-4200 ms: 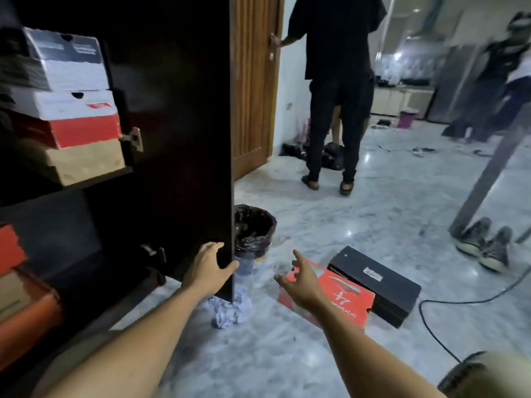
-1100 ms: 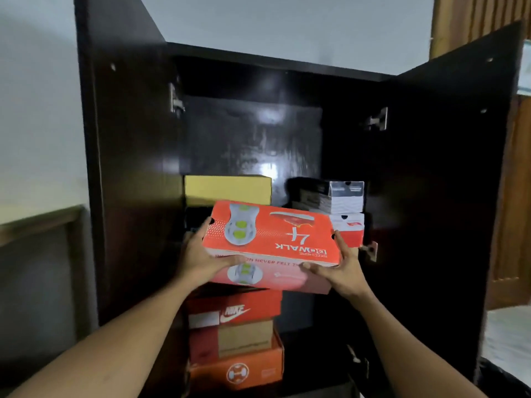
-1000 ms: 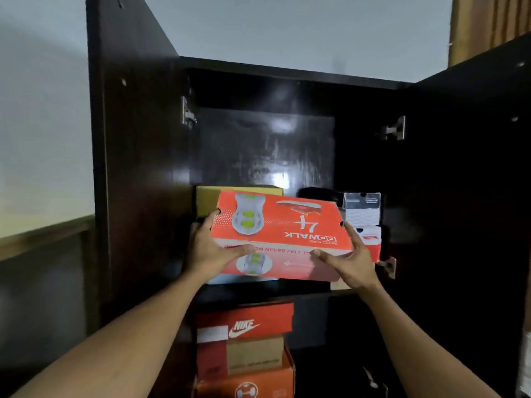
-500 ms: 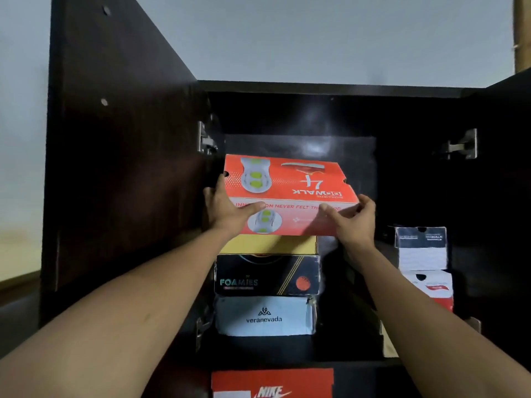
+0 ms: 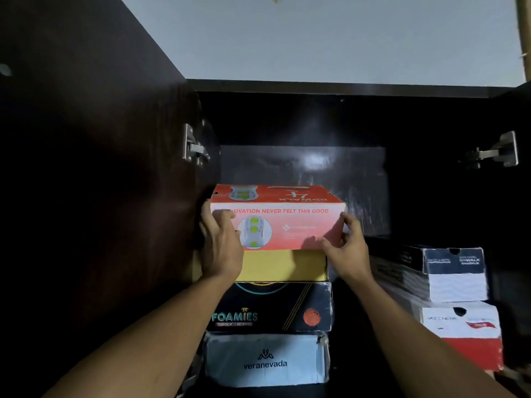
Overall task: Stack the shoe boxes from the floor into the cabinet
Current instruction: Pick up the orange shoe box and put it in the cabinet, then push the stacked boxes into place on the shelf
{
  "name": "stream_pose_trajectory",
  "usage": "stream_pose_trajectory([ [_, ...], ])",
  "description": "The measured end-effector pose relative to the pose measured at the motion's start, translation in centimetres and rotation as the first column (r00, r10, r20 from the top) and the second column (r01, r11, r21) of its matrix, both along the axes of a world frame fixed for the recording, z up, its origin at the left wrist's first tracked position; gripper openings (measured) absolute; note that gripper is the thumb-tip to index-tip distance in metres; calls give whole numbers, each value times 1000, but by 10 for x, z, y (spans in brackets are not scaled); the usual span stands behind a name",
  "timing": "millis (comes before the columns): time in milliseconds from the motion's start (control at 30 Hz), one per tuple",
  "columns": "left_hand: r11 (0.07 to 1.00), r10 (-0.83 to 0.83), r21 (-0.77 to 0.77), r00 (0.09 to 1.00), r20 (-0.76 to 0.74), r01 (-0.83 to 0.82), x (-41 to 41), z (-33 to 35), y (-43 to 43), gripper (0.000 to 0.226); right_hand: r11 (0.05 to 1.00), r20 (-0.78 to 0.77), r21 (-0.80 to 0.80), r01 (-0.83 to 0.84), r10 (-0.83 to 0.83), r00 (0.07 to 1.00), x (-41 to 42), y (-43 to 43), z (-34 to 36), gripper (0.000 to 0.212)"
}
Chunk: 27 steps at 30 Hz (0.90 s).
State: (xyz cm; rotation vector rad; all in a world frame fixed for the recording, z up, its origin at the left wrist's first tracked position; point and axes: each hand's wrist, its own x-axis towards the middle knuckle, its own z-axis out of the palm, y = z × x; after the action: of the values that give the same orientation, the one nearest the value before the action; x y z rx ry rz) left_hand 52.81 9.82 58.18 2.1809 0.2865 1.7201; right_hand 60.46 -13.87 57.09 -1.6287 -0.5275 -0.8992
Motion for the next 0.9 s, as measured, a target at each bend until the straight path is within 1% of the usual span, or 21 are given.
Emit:
stream_pose_trajectory([
  [67, 993, 71, 103, 994, -85, -62, 17, -8, 5, 54, 995, -42, -103, 20, -24, 999, 8, 2, 1, 83],
  [100, 990, 65, 132, 990, -123, -49, 24, -14, 6, 56, 986, -64, -164, 38, -49, 997, 12, 4, 1, 82],
  [133, 991, 36, 130, 986, -166, -15, 31, -20, 7, 58, 975, -78, -214, 52, -70, 995, 17, 6, 1, 82],
  [200, 995, -18, 92, 963, -267, 44, 40, -31, 11, 61, 964, -113, -263, 47, -79, 990, 26, 12, -1, 81],
  [267, 995, -6, 91, 943, -331, 38, 47, -35, 19, 67, 951, -138, -309, 19, -65, 988, 35, 18, -2, 81],
  [333, 994, 39, 112, 939, -343, 0, 51, -33, 24, 73, 941, -149, -338, -2, -51, 987, 44, 21, -3, 84],
  [400, 991, 66, 129, 940, -335, -24, 55, -31, 25, 74, 939, -151, -343, -12, -43, 988, 51, 21, -1, 86],
  [467, 990, 68, 136, 941, -331, -23, 58, -32, 26, 74, 935, -153, -354, -20, -37, 988, 57, 21, -1, 85],
  [533, 990, 67, 136, 931, -359, -18, 59, -34, 28, 74, 927, -167, -374, -32, -34, 985, 62, 22, -1, 85],
  [667, 996, -19, 68, 913, -409, 51, 53, -25, 30, 76, 920, -193, -385, -80, 5, 981, 53, 17, 4, 80],
  [733, 994, -55, 63, 908, -415, 89, 45, -24, 24, 76, 932, -233, -343, -114, 33, 972, 44, 8, 4, 84],
  [800, 989, -94, 60, 901, -422, 132, 34, -25, 16, 76, 935, -254, -335, -118, 31, 967, 29, -2, 3, 88],
  [900, 973, -203, 13, 886, -417, 229, 13, -23, 0, 79, 935, -266, -336, -111, 18, 964, 2, -19, 3, 86],
])
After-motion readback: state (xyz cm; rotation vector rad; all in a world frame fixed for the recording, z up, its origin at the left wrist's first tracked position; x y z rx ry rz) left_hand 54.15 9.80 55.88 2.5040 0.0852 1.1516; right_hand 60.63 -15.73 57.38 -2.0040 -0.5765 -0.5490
